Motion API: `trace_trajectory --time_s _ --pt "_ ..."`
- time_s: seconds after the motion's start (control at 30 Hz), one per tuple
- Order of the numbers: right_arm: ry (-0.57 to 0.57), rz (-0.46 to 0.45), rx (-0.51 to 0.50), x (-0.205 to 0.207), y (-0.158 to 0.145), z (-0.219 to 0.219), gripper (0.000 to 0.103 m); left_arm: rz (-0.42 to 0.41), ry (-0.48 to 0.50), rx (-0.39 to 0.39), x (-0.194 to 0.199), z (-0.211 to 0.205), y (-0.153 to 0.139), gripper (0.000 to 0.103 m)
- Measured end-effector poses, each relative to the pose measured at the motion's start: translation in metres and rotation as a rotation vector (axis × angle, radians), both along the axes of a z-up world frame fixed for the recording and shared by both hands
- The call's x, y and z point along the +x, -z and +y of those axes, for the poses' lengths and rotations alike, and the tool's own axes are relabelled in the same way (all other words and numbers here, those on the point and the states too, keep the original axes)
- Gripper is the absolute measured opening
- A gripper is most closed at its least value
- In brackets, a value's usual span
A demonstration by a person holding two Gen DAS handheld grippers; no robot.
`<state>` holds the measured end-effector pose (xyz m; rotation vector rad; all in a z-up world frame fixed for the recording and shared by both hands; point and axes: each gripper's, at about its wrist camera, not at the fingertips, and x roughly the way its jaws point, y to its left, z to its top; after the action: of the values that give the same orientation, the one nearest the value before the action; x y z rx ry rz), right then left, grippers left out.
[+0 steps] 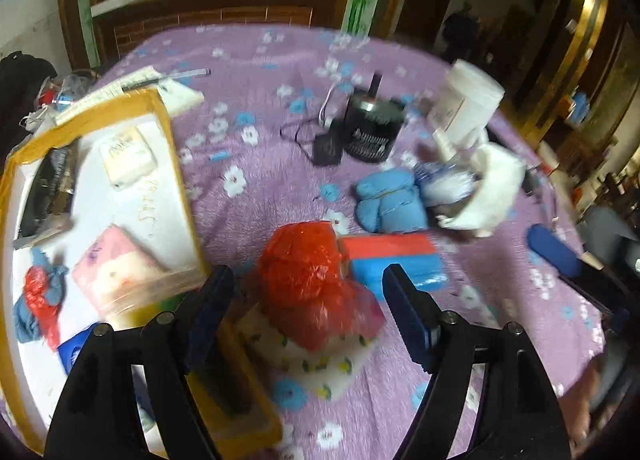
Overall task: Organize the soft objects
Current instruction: 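Release the Vinda pack into the box and grasp the red plastic bag with left tool, then grasp the white bird-print tissue pack with right tool while left tool holds red bag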
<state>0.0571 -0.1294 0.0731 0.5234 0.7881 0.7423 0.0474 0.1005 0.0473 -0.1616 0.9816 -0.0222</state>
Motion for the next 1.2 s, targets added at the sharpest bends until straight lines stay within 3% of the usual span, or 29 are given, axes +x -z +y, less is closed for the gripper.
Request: trace_trajectory --time_s 0.03,0.07,0.1,0.27,0.47,0.7,0.9,1.2 --pt "0.002 0.001 0.001 0.0 0.0 0.0 0.083 0.005 0.005 0.003 0.004 -0.002 0.003 0.062" --pt "0.005 0.003 0.001 0.001 0.0 -0.001 0.083 0.005 0.004 0.01 0.006 -0.005 0.005 0.039" --pt "0.005 0.004 0.002 0.001 0.001 -0.002 0.083 0.012 0.014 0.01 0.007 -0.008 0.006 0.036" --pt "0.0 0.011 -0.001 0.003 0.002 -0.001 0.083 -0.065 0.036 -0.016 -0.018 -0.01 -0.009 0.036" --pt "-0.062 0.014 -0.06 0.002 0.009 0.018 0.083 -0.147 0.049 -0.085 -0.079 0.011 -0.03 0.036" --pt "-0.254 0.021 -0.2 -0.008 0.027 0.07 0.083 -0.107 0.088 -0.088 -0.139 0.02 0.003 0.037" --pt "-0.355 -0.016 -0.34 -0.025 0.042 0.102 0.081 -0.097 0.089 -0.107 -0.151 0.028 0.02 0.037" --pt "-0.355 -0.091 -0.584 -0.036 0.05 0.138 0.081 -0.116 0.108 -0.134 -0.151 0.034 0.024 0.037"
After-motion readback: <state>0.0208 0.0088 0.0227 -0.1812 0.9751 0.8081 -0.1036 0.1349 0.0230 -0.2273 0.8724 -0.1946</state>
